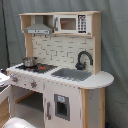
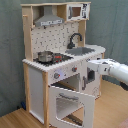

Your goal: Play with the kitchen

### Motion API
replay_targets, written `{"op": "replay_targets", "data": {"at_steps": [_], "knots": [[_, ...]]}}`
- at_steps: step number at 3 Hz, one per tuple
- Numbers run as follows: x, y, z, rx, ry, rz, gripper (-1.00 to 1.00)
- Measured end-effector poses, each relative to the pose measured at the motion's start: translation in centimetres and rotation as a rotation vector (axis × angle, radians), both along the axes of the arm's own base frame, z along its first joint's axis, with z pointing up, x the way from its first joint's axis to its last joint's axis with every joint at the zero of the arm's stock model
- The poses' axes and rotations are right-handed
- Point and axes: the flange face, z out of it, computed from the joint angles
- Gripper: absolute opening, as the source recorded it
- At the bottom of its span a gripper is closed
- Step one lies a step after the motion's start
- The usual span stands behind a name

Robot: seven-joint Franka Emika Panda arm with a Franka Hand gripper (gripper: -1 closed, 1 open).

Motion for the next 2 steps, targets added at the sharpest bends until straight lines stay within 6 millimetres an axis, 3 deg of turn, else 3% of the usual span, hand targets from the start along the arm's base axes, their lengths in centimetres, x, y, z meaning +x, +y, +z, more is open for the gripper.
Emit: {"op": "replay_targets", "data": {"at_steps": [2], "knots": [[0.7, -3.1, 3.6, -0.06, 0.02, 0.029, 1.0]]}}
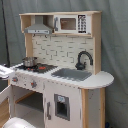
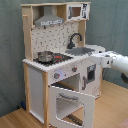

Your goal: Play with the kitchen

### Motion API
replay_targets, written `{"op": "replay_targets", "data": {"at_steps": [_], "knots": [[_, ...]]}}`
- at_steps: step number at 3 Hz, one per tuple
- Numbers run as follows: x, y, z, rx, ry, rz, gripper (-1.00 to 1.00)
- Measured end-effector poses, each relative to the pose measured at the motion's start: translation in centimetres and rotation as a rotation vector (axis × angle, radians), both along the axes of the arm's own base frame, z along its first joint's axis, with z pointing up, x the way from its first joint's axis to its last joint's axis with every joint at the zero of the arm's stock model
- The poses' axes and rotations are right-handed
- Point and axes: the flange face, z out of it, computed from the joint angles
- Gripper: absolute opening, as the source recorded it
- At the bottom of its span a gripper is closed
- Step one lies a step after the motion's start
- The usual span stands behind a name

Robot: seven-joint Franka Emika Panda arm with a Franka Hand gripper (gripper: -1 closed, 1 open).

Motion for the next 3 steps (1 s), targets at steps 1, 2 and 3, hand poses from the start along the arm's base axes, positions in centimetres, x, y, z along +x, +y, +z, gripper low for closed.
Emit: {"op": "replay_targets", "data": {"at_steps": [1, 2, 3], "knots": [[0.5, -1.2, 1.8, -0.023, 0.004, 0.01, 1.0], [1.1, -2.3, 4.1, -0.053, 0.005, 0.025, 1.0], [1.9, -3.7, 6.6, -0.079, 0.005, 0.027, 1.0]]}}
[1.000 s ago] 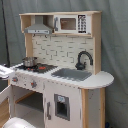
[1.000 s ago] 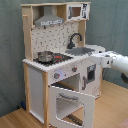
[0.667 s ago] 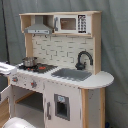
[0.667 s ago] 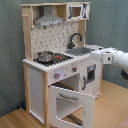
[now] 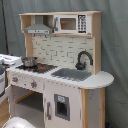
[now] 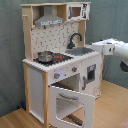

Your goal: Play with the kitchen

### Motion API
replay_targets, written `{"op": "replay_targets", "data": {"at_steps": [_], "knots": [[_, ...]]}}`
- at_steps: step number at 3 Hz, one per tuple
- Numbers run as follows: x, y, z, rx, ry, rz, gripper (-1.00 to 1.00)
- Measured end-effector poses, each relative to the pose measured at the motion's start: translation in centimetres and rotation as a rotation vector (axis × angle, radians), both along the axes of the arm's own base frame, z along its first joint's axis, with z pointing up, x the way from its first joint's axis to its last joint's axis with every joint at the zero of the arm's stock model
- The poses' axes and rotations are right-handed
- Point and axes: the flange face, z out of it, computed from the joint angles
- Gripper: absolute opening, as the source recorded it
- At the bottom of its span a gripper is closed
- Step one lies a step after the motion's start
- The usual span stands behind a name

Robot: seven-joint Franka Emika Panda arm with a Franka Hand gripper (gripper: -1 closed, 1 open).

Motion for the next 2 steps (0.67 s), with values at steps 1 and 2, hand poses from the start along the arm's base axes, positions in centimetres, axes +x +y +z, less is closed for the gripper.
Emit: {"op": "replay_targets", "data": {"at_steps": [1, 2], "knots": [[0.9, -1.2, 2.1, -0.016, -0.003, 0.004, 1.0], [1.9, -2.3, 4.4, -0.029, -0.011, 0.01, 1.0]]}}
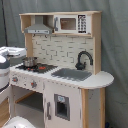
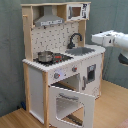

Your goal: Play with the kitchen

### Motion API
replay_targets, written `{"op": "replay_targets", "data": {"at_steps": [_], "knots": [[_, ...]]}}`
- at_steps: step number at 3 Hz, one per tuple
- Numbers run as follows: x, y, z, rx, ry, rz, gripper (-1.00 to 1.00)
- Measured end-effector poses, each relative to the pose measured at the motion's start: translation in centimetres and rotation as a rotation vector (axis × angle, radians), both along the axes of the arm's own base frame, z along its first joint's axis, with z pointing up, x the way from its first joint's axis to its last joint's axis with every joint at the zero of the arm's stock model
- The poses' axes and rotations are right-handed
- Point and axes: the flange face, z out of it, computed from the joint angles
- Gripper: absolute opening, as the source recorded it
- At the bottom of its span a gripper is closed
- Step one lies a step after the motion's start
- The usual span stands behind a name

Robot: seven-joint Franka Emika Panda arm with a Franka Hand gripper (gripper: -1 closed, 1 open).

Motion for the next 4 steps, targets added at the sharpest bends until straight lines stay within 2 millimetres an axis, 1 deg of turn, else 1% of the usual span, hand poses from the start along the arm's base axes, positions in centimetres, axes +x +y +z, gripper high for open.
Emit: {"op": "replay_targets", "data": {"at_steps": [1, 3, 4], "knots": [[1.1, -0.4, 2.3, -0.011, -0.014, 0.008, 1.0], [4.8, 0.4, 6.0, 0.003, -0.004, 0.032, 1.0], [6.8, 0.0, 8.3, 0.022, -0.009, 0.045, 1.0]]}}
